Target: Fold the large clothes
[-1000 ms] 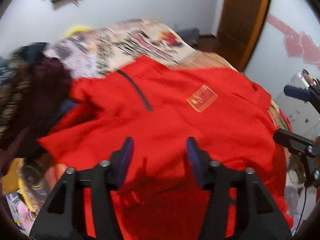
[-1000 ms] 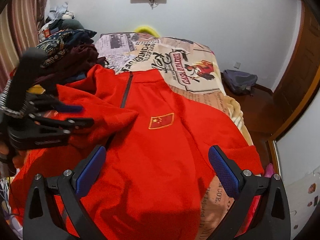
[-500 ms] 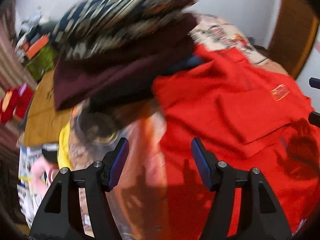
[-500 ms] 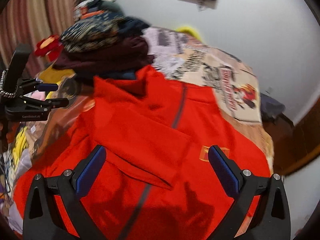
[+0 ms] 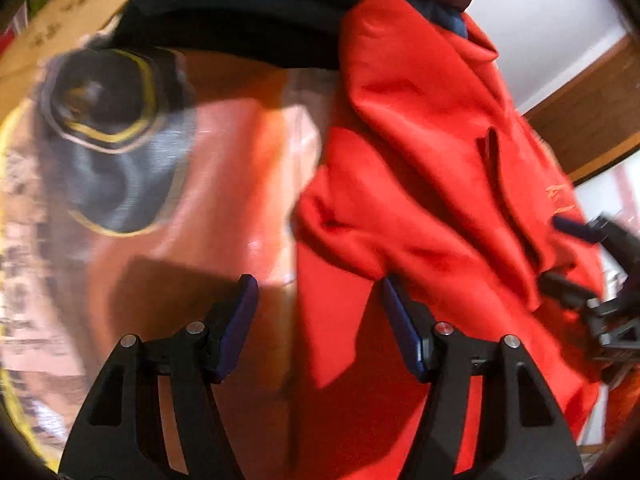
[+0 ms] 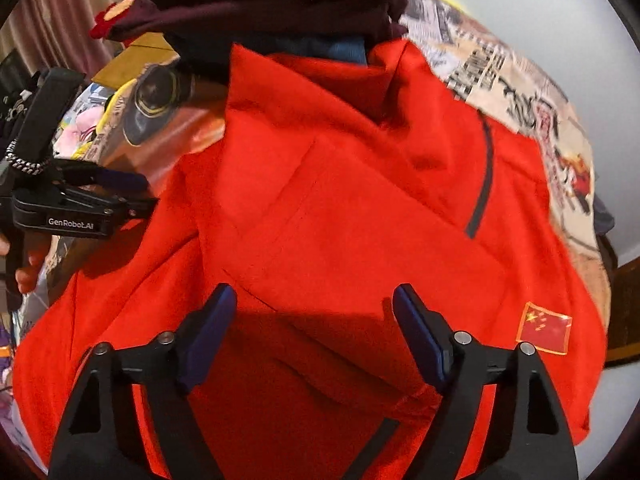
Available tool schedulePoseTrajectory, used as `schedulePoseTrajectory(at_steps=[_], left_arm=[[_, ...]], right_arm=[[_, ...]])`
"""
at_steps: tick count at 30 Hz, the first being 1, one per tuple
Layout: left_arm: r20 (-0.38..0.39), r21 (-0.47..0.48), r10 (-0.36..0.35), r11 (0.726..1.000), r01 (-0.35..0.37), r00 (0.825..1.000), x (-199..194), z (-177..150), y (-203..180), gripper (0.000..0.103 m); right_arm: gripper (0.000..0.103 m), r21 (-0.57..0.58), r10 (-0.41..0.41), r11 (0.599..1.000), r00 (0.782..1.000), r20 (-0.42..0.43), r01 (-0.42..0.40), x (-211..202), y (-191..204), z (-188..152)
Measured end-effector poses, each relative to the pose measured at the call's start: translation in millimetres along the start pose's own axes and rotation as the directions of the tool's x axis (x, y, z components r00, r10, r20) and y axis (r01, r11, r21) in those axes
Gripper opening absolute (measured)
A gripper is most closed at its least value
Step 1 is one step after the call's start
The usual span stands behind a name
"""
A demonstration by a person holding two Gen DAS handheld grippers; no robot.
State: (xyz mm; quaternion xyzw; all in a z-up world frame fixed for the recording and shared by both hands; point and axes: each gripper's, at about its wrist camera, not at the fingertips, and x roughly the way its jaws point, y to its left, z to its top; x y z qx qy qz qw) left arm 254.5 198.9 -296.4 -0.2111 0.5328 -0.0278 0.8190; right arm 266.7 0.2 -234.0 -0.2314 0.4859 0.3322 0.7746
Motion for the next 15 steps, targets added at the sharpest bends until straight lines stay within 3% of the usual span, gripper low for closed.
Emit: schedulePoseTrajectory(at_steps=[1,2,4,6,7,9,15], left_arm=[[0.007,-0.004,-0.026,1.0,0.026,1.0,2.9,1.4,-1.2,0.059],[0.004,-0.006,-0.054,0.999,0.054,0.999,6.6,2.7,-2.3,0.049],[0.019,-0.009,-0.073,0.997,0.073,0.997,10.9,3.4,-6.5,0.039],[0.035,-0.013,-0.072,0.997,0.073,0.997,11.4,2.1,-10.0,0.015],[0.04,-0.015,-0.066,0.998,0.067,0.997,10.6,1.8,-9.9,0.011],[0.055,-0.012,-0.055,0.998,0.056,0.997,5.4,-1.7,-10.1,0.004],[0.111,0.012,0.057,0.998,-0.059,0.992,-22.8,-16.8,-13.7,0.003]], right_arm=[[0.061,0.006,0.016,1.0,1.0,-0.007,-0.016,1.7,-1.1,1.0],[0.049,0.019,0.029,0.999,0.999,-0.014,-0.029,4.4,-2.8,0.8],[0.039,0.028,0.039,0.999,0.999,-0.02,-0.038,9.0,-3.4,1.1],[0.022,0.03,0.023,0.999,1.0,-0.004,-0.022,10.4,-3.0,1.1],[0.007,0.034,0.023,0.999,1.0,0.001,-0.023,10.1,-2.6,1.8],[0.007,0.054,0.019,0.998,0.999,0.044,-0.022,0.9,-4.1,2.0],[0.006,0.178,-0.036,0.984,0.971,0.236,-0.007,-59.0,-30.3,7.5]])
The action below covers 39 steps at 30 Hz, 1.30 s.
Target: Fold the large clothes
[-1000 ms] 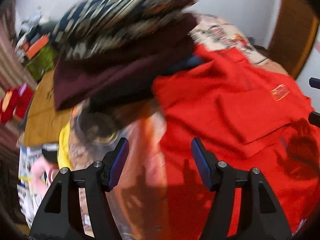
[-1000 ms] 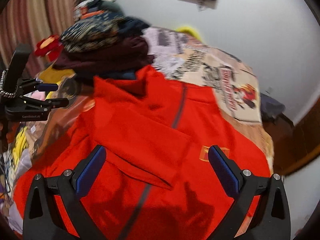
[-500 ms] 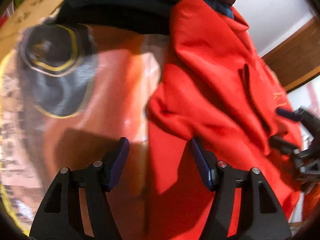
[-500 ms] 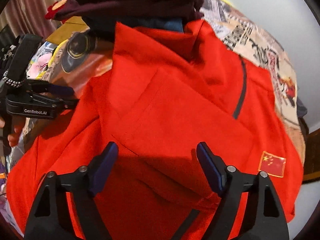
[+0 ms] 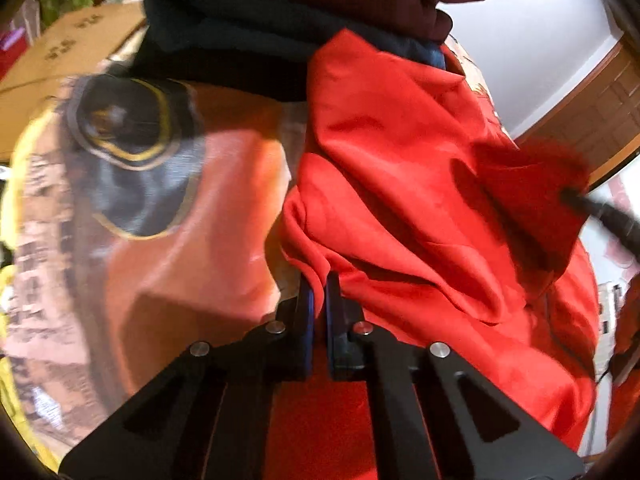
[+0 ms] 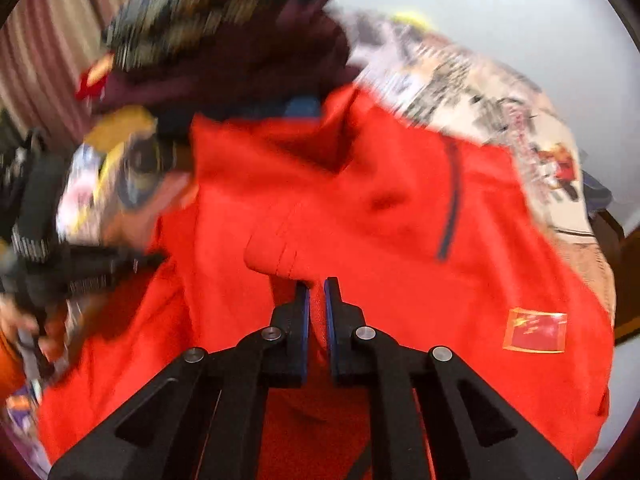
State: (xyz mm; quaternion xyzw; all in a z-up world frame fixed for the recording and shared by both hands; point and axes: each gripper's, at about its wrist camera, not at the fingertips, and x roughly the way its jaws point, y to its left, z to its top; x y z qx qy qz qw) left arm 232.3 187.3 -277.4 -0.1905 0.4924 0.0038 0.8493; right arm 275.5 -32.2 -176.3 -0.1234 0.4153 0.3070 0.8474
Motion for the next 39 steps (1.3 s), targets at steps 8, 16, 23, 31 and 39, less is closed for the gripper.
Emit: schedulePoseTrajectory(at_steps=[8,16,23,31,39], left_arm=[[-0.007,-0.005,0.041,0.999,-0.041,0.999,-18.1,-26.8,9.3,0.003],[-0.047,0.03,0.106,0.994,-0.105,0.993,4.6,-34.3,-7.4,0.004],[-0.048,0.061,0.172,0.984,-0.169,0.984,18.5,-32.7,-1.0,0.006],[-0.036,0.115,0.258,0.961,-0.253,0.965,-11.9,-35.1,-5.3,0.019],[0.074,0.203,0.293,0.932,-0.302,0.953,-54.2,-9.5,-41.9,0.05]], right_arm=[[0.006,0.179,-0.068,0.983,0.983,0.171,0.037,-66.9,-50.9,19.3],[0.006,0.322,-0.161,0.939,0.98,0.115,0.117,-79.9,-111.5,-21.3],[0.006,0.421,-0.148,0.896,0.989,-0.02,0.143,-73.3,-156.4,-77.6],[0.014,0.428,-0.096,0.893,0.989,-0.115,0.136,-72.5,-165.1,-115.7],[0.052,0.421,-0.106,0.897,0.991,-0.086,0.133,-100.2,-168.9,-126.6]])
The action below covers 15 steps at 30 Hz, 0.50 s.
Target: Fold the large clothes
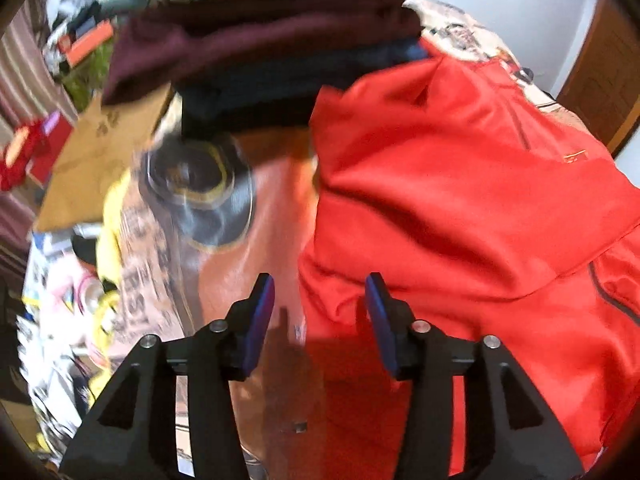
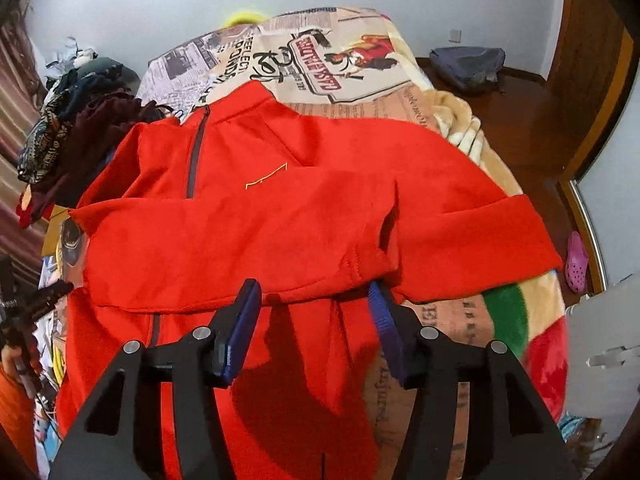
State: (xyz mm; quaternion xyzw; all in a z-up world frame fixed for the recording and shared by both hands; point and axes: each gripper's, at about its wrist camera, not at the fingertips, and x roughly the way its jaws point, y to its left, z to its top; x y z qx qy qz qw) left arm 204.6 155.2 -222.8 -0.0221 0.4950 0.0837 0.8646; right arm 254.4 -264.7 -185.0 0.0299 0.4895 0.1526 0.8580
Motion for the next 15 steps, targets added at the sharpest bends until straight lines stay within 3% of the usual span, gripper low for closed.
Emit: schedulePoseTrajectory(at_steps=[4,8,12,15], left_arm=[[0.075,0.057,0.004,0.998,-0.008,0.997,-20.9,25.5,-21.2,0.061],[0.126,0.107,-0.038,0.994,0.025,0.991,-33.7,45.4,-52.2,0.07],[0.132,0.13,-0.118,0.986,0.101,0.984,-34.6,63.9,-88.8,0.08],[0.108,0.148,-0.156,0.979,0.139,0.982,-20.3,72.9,-115.0,0.08]], right_arm=[[0.052,0.045,0.006,0.999,0.999,0.046,-0.008,-16.1,-18.2,3.5],[0.052,0.135,-0.005,0.991,0.995,0.105,-0.01,-34.2,-50.9,11.1],[0.053,0.256,-0.025,0.967,0.991,0.129,-0.009,-41.5,-92.0,13.1],[0.053,0.358,-0.029,0.934,0.994,0.109,-0.012,-31.6,-123.8,10.0]])
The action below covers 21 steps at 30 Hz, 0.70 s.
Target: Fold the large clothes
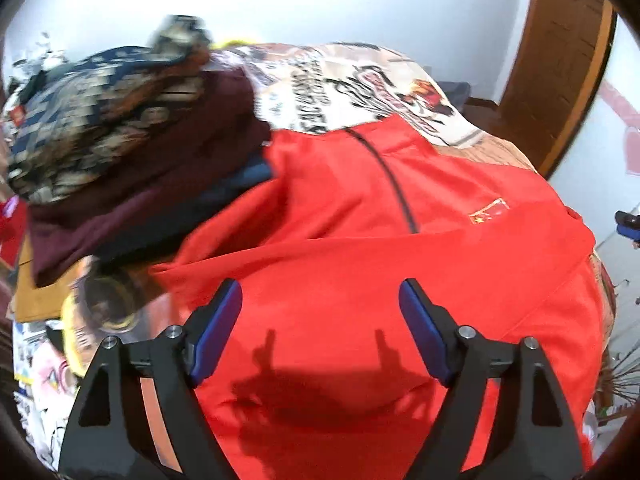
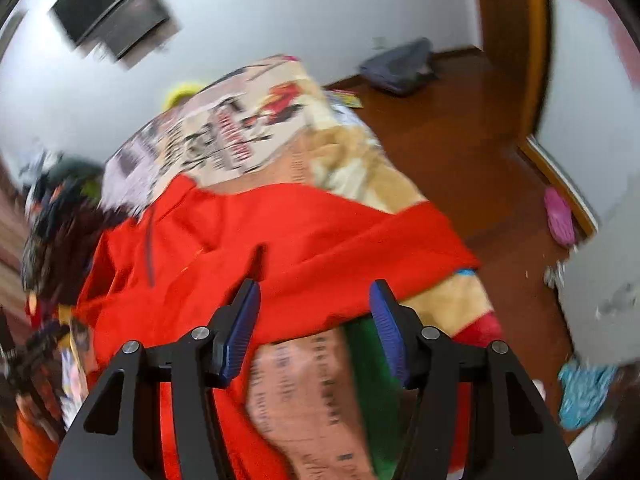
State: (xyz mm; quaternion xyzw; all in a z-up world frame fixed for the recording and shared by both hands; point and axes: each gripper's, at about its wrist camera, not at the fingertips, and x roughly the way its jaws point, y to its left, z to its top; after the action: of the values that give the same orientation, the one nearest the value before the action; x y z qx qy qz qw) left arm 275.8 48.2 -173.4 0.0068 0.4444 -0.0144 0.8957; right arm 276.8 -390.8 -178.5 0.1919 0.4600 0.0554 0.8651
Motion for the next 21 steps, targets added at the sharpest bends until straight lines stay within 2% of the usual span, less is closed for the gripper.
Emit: schedulePoseTrajectory(at_steps=[5,9,14,18,19,20,21], left_arm=[[-0.075,0.022,-0.056,0.998,0.058,0.996,37.4,2.0,-29.4,0.08],[-0.148,0.027,-0.095,0.995,0.1,0.984,67.1,-7.2,-46.8,0.08],[-0.216,0.02,-0.097,0.994,0.103,0.972,94.1,-20.5,-55.9,0.08],[-0.2,0.037,-0.078,0.995,0.087,0.977,95.4,-25.0,-58.5,0.081],[-0.2,0.036,-0.079,0.995,0.088,0.976,95.4,-25.1,-58.1,0.081],[-0.2,0.033,-0.082,0.995,0.09,0.976,95.7,-25.4,-57.5,0.082],[-0.199,0.03,-0.085,0.995,0.092,0.976,95.4,-26.0,-56.5,0.082]], right_arm=[[0.053,0.188,0.029,0.982,0.997,-0.074,-0.015,34.2,-48.5,-3.2],[0.053,0.298,0.054,0.954,0.994,-0.095,-0.023,58.5,-73.7,-4.1],[0.053,0.399,0.113,0.914,0.992,-0.06,-0.08,76.7,-89.1,5.3],[0.052,0.391,0.063,0.919,0.998,-0.015,-0.052,88.7,-87.6,18.7],[0.044,0.389,0.046,0.92,0.999,-0.014,-0.037,91.3,-87.9,19.5],[0.031,0.388,0.023,0.922,1.0,-0.015,-0.015,94.8,-88.7,21.1],[0.025,0.383,0.002,0.924,1.0,-0.013,0.003,97.5,-88.6,23.0]])
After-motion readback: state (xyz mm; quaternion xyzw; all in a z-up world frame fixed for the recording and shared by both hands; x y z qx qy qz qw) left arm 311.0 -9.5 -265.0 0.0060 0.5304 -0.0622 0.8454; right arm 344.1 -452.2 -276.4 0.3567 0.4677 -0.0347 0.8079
